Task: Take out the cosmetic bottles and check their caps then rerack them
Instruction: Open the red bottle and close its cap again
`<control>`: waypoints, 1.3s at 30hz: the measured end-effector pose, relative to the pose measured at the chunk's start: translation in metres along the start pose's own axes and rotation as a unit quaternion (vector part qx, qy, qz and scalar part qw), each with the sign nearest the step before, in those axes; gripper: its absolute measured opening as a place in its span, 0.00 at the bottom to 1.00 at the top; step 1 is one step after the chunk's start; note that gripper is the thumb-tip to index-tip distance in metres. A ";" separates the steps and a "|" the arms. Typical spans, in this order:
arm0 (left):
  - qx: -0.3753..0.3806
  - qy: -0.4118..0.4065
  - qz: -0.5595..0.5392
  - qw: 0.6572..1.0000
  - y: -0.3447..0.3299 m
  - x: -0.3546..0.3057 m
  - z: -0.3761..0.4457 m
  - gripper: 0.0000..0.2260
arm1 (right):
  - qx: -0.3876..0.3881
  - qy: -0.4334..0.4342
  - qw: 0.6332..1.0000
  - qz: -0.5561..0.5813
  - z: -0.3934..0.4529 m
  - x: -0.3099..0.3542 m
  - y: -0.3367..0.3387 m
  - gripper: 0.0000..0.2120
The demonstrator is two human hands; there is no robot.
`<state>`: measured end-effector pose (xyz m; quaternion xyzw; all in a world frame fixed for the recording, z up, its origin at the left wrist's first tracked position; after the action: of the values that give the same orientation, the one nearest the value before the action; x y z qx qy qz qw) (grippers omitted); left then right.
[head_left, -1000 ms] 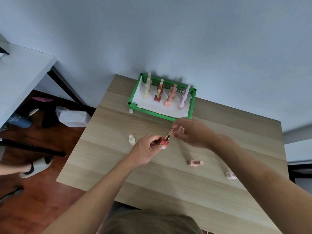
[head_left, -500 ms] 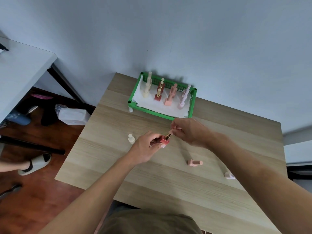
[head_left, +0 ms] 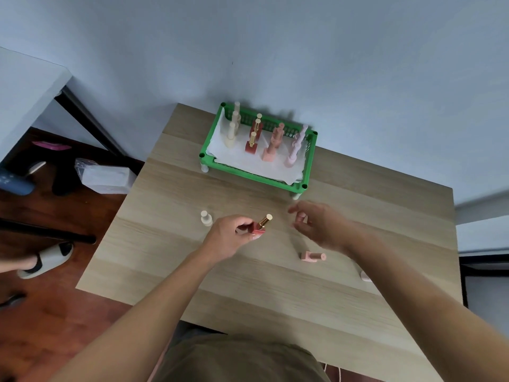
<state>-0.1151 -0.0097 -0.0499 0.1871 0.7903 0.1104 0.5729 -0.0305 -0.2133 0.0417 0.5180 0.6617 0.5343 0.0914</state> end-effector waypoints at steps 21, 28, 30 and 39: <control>-0.016 -0.007 0.079 0.997 -0.010 0.038 0.023 0.13 | -0.028 -0.151 0.988 0.019 -0.076 -0.065 -0.067 0.19; -0.020 -0.013 0.055 0.998 -0.018 0.040 0.023 0.19 | -0.071 -0.171 0.982 0.023 -0.075 -0.061 -0.073 0.13; -0.027 -0.006 0.046 0.999 -0.019 0.042 0.020 0.23 | -0.075 -0.174 0.982 0.020 -0.074 -0.060 -0.073 0.12; -0.041 0.049 0.055 0.996 -0.053 0.052 -0.016 0.13 | -0.107 -0.123 0.987 0.000 -0.071 -0.054 -0.070 0.10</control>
<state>-0.1535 -0.0351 -0.1103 0.2008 0.8008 0.1834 0.5337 -0.0955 -0.2918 -0.0081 0.5666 0.5846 0.5344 0.2274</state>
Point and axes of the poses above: each hand's wrist, its own z-axis towards the middle knuckle, its own y-axis out of the back of the hand, x = y × z, the point moved 5 cm from there along z, towards the middle knuckle, and after that the axes turned 3 degrees about x, right-handed, at the moved point
